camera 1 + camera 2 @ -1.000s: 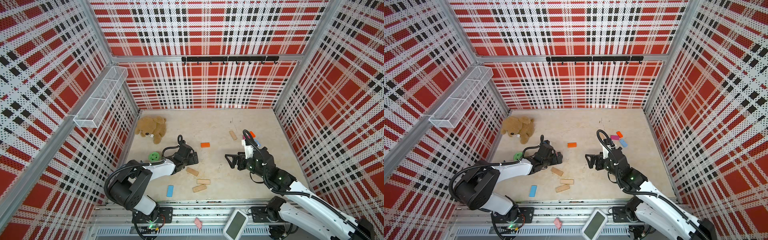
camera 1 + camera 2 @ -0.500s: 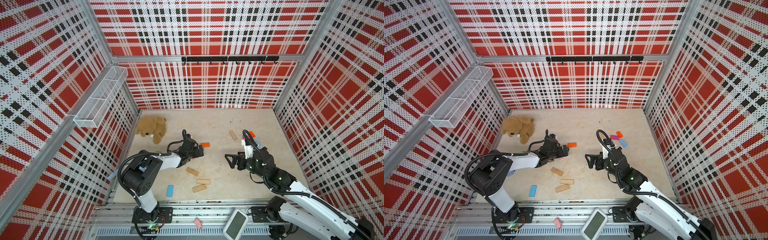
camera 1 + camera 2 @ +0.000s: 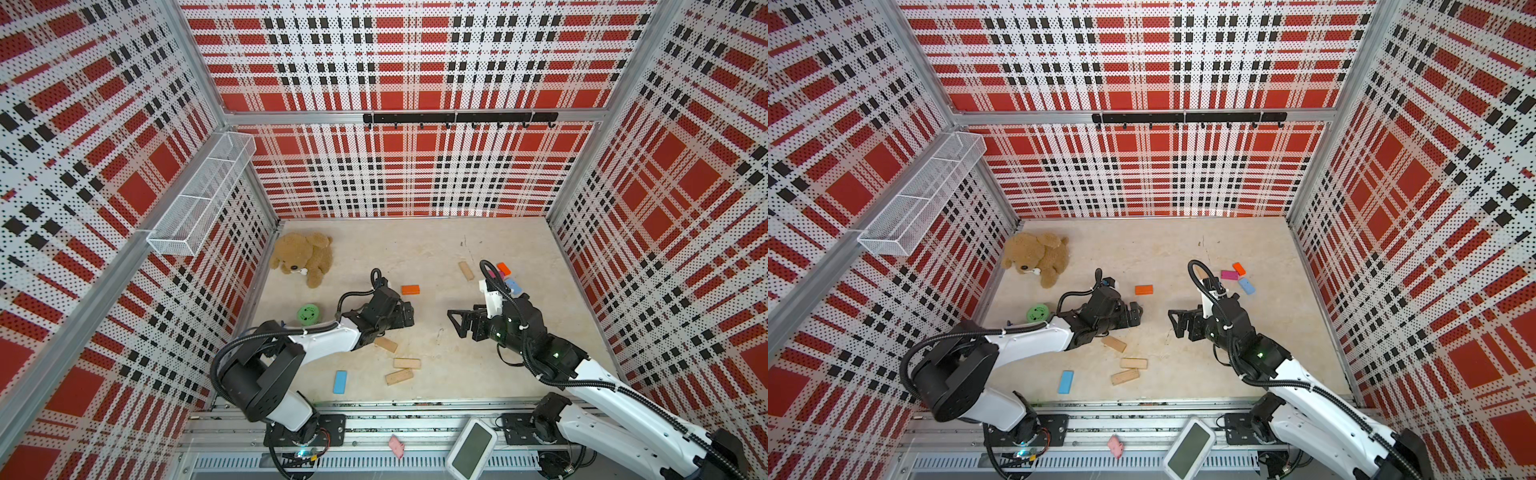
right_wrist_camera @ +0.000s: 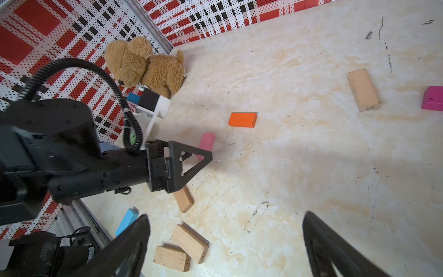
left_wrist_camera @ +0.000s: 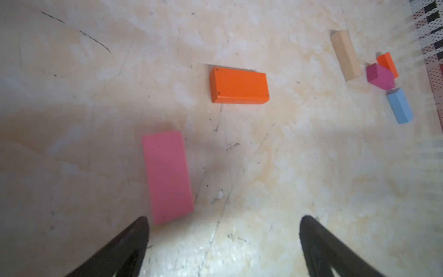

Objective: Assemble the letter p with building blocks
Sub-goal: Adjust the building block at the center of the board, then pick up the building block from the center of the board.

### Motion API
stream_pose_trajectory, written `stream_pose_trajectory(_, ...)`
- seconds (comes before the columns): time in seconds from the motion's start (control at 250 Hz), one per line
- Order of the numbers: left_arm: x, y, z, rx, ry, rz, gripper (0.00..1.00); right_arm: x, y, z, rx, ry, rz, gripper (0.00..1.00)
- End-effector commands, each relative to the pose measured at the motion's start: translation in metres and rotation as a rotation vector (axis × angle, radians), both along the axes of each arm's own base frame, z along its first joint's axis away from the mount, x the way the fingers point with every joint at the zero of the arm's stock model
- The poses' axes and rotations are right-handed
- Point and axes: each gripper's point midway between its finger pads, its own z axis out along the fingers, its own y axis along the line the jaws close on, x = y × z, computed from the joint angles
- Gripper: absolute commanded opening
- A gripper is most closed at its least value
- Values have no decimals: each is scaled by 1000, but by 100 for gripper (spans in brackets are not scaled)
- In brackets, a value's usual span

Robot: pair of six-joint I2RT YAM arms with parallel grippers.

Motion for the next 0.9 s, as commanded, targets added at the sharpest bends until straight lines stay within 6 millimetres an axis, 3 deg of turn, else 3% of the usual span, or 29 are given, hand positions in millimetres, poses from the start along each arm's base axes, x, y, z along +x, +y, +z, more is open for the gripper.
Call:
stream_pose_trajectory(0.0, -13, 14, 26, 26, 5, 64, 99, 6, 8, 20, 30, -56, 13, 100)
stream_pose_trajectory(0.204, -47, 36, 76, -56, -27, 65, 99, 2, 8, 23, 38, -67, 19, 100)
stream_pose_trajectory(0.376, -55, 72, 103, -85, -74, 84, 99, 4, 10, 18, 39, -49, 12, 100)
stream_pose_trajectory(0.516, -57, 103, 99, -35, -96, 137, 99, 8, 26, 4, 37, -19, 29, 100)
stream_pose_trajectory(0.664, -58, 102, 99, -71, -136, 132, 99, 9, 60, -21, -47, 41, 63, 100)
stream_pose_trajectory(0.788, -55, 126, 86, 30, -115, 228, 100, 10, 86, -43, -70, 115, 86, 96)
stream_pose_trajectory(0.896, -52, 122, 79, 16, -92, 221, 99, 14, 103, -60, -112, 173, 94, 89)
